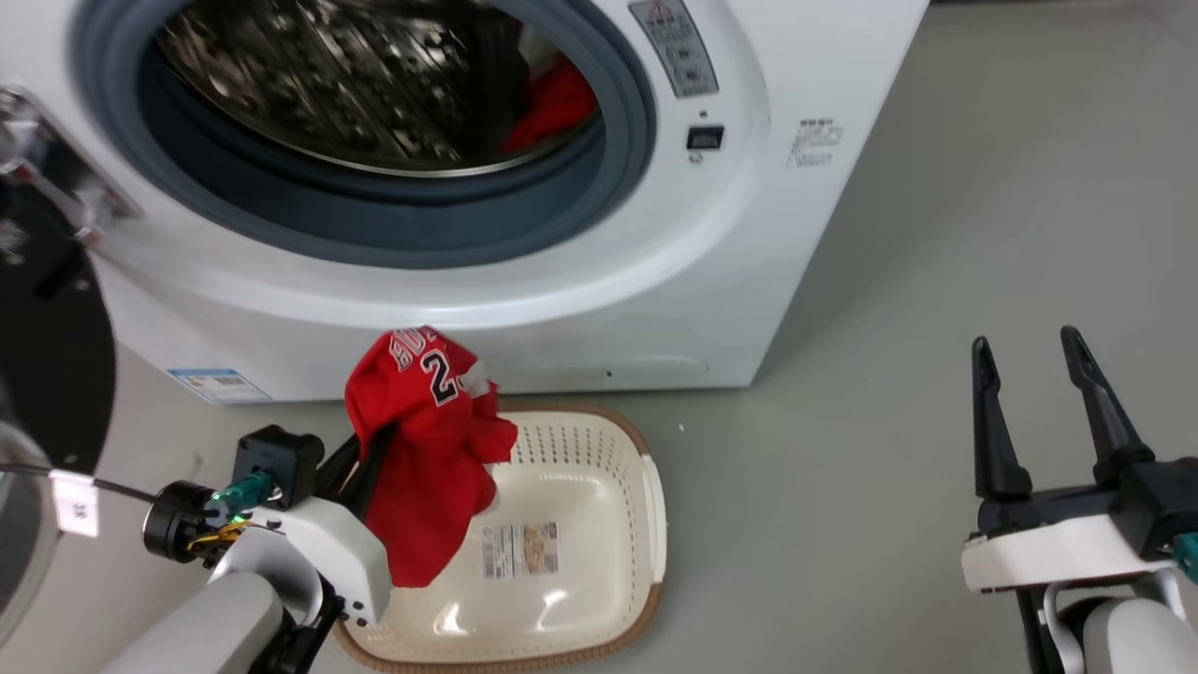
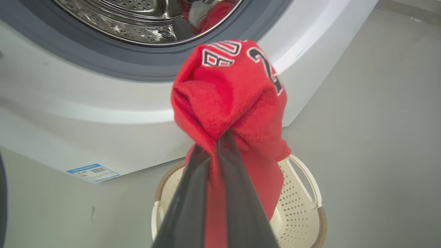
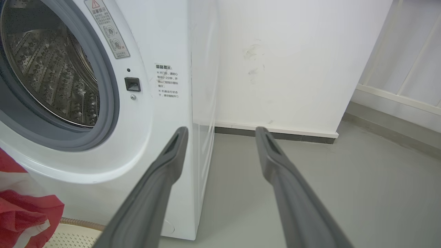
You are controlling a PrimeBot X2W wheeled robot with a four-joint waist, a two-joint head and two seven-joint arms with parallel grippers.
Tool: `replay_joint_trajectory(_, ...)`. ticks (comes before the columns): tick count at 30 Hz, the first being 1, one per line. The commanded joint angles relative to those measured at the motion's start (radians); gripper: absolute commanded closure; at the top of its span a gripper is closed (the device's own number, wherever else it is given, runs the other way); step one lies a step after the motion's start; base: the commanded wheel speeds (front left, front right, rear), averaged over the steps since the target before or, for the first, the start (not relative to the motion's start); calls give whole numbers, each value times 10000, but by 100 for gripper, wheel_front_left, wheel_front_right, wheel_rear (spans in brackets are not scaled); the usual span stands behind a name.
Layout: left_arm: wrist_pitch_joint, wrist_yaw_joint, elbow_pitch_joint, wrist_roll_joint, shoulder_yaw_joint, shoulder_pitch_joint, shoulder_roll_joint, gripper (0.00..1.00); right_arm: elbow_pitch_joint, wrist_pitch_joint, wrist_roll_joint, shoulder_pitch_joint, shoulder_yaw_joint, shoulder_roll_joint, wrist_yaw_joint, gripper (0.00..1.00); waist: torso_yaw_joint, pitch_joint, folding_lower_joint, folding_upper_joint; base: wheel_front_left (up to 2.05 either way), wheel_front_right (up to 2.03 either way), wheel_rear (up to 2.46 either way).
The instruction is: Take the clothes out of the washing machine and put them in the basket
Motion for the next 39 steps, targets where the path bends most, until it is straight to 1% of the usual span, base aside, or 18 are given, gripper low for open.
replay_joint_trajectory(1, -39, -237, 625, 104, -110, -352, -194, 100, -71, -24, 34, -224, 40, 5, -14, 0, -282, 781, -1, 0, 0, 0, 0)
replay_joint_trajectory(6, -119, -971, 2692, 305, -401, -1121, -849, 100, -264, -24, 74, -595, 70, 8, -14, 0, -563, 1878, -1, 0, 0, 0, 0)
replay_joint_trajectory(9, -175, -1318, 3865, 421, -503, -1723, -1227, 100, -401, -24, 53, -804, 103, 8, -14, 0, -748, 2545, -1, 0, 0, 0, 0)
replay_joint_trajectory(13, -271, -1731, 5349, 530, -564, -2449, -1687, 100, -582, -24, 32, -1042, 84, 8, -14, 0, -983, 3323, -1, 0, 0, 0, 0)
replay_joint_trajectory(14, -271, -1731, 5349, 530, -564, -2449, -1687, 100, -582, -24, 32, -1042, 84, 8, -14, 0, -983, 3323, -1, 0, 0, 0, 0)
replay_joint_trajectory(19, -350, -2125, 6893, 715, -688, -3225, -2188, 100, -691, -24, 143, -1288, -37, 8, -14, 0, -1231, 4101, -1, 0, 0, 0, 0)
replay_joint_trajectory(22, -408, -2261, 7610, 788, -746, -3571, -2457, 100, -761, -24, 167, -1375, -65, 9, -14, 0, -1314, 4459, -1, 0, 0, 0, 0)
replay_joint_trajectory(28, -449, -2388, 8827, 909, -859, -4196, -2767, 100, -902, -24, 232, -1460, -109, 8, -14, 0, -1399, 5062, -1, 0, 0, 0, 0)
replay_joint_trajectory(32, -458, -2310, 9519, 966, -904, -4431, -2786, 100, -954, -24, 232, -1513, -91, 8, -14, 0, -1436, 5285, -1, 0, 0, 0, 0)
replay_joint_trajectory(38, -306, -2274, 9956, 822, -859, -4446, -2818, 100, -933, -24, 220, -1542, -124, 8, -14, 0, -1435, 5369, -1, 0, 0, 0, 0)
replay_joint_trajectory(39, -322, -2250, 9989, 792, -843, -4421, -2853, 52, -901, -24, 197, -1529, -124, 8, -14, 0, -1417, 5329, -1, 0, 0, 0, 0)
